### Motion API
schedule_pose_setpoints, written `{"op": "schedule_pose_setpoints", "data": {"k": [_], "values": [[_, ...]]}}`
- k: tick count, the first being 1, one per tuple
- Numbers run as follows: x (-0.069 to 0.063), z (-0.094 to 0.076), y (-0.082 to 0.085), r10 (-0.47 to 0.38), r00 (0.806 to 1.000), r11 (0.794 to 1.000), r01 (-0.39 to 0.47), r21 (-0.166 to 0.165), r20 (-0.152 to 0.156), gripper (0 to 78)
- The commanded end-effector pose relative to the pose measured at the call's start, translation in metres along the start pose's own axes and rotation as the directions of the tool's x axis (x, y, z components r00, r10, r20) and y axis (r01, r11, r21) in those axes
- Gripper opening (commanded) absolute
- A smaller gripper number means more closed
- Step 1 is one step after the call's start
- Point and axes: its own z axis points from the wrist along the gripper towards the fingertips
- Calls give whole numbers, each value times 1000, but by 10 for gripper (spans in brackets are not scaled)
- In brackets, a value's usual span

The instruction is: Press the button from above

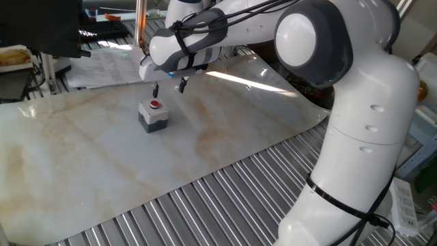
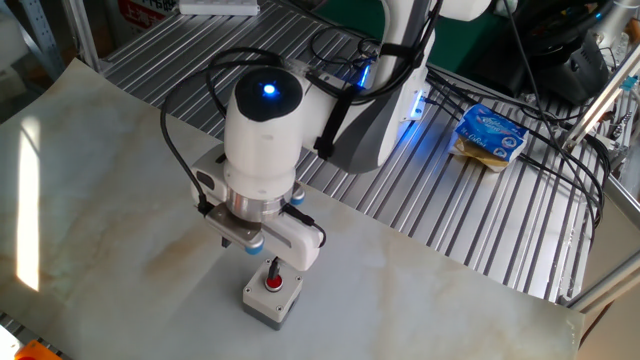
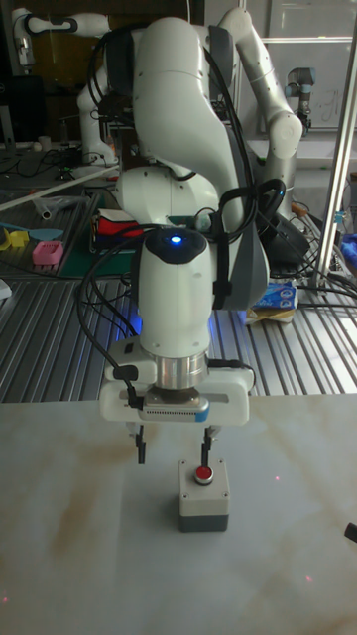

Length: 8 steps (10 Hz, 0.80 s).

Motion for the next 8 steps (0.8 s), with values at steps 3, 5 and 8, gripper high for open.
{"op": "schedule_pose_setpoints", "data": {"k": [3, 5, 8], "values": [[0, 3, 0, 3, 1000, 1000, -3, 1, 5, 774], [3, 6, 0, 6, 1000, 1000, -6, 1, 7, 774], [5, 9, 1, 14, 1000, 1000, -14, 0, 8, 774]]}}
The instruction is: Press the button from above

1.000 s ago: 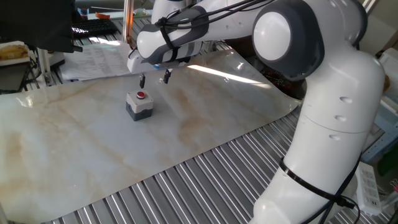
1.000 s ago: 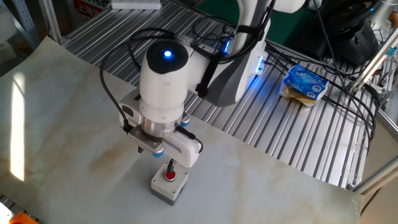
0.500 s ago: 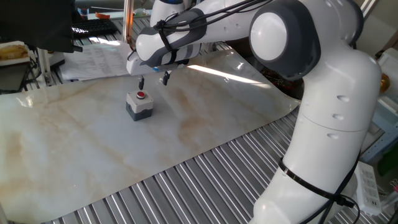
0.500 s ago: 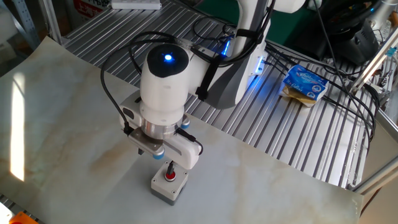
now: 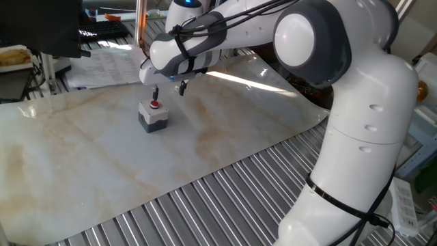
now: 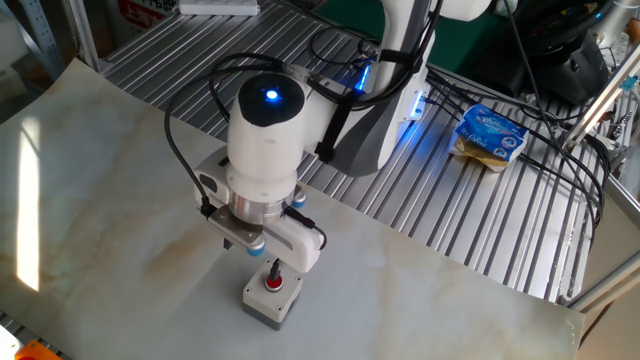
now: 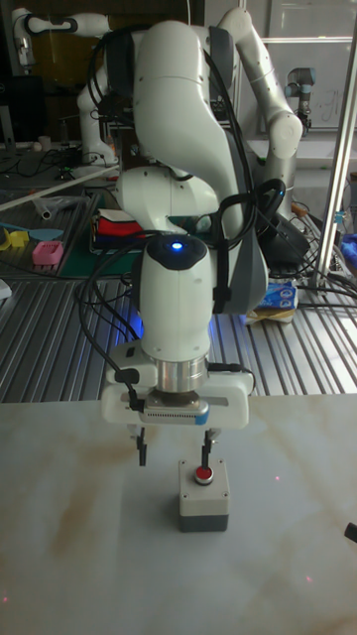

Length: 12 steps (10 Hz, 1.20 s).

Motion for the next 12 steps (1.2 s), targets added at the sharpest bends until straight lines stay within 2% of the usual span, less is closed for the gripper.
{"op": "schedule_pose_setpoints", "data": {"k": [1, 5, 12], "values": [[-1, 0, 0, 4, 1000, 1000, -4, 0, 3, 774], [-1, 9, -1, 8, 1000, 1000, -8, -1, 4, 774], [-2, 13, 0, 15, 1000, 1000, -15, -1, 6, 774]]}}
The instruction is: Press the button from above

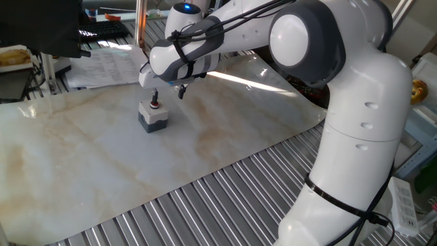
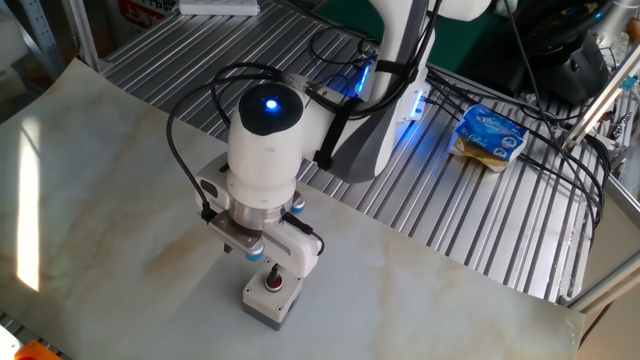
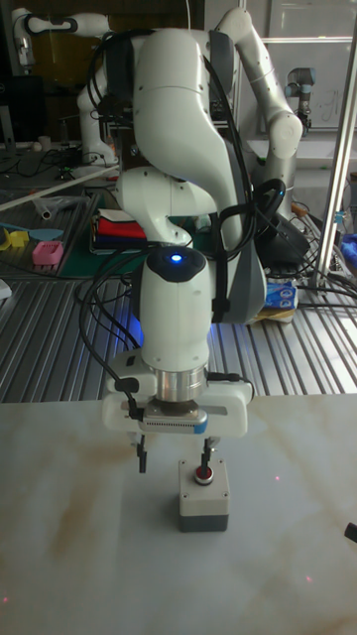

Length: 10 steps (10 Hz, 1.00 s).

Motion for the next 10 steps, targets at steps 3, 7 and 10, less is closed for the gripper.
{"op": "schedule_pose_setpoints", "data": {"k": [3, 7, 10], "values": [[0, 0, 0, 9, 1000, 1000, -9, 1, 4, 774], [1, 1, 0, 12, 1000, 1000, -12, 1, 4, 774], [1, 3, -2, 12, 1000, 1000, -12, 1, 5, 774]]}}
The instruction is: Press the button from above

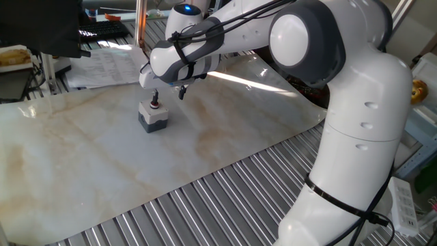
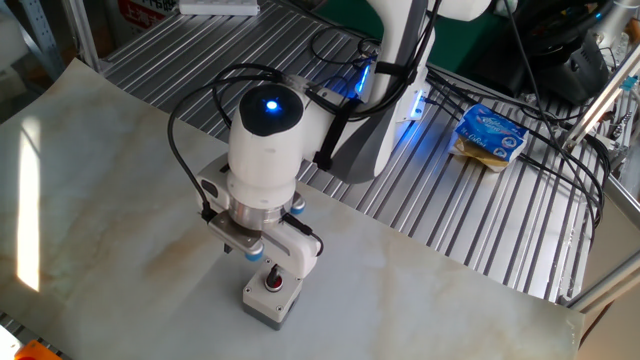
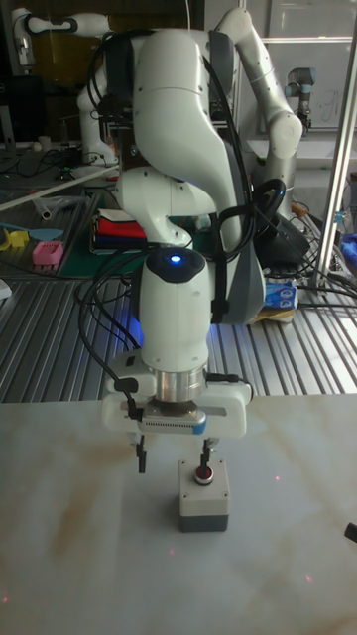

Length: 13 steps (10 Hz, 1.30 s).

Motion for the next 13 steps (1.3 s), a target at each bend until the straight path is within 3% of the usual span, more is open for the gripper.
{"op": "schedule_pose_setpoints", "data": {"k": [1, 8, 13], "values": [[0, 1, -1, 2, 1000, 1000, -2, 0, 2, 774], [2, 12, 2, 16, 1000, 1000, -16, -2, 17, 774], [4, -6, -2, 24, 1000, 1000, -24, -3, 10, 774]]}}
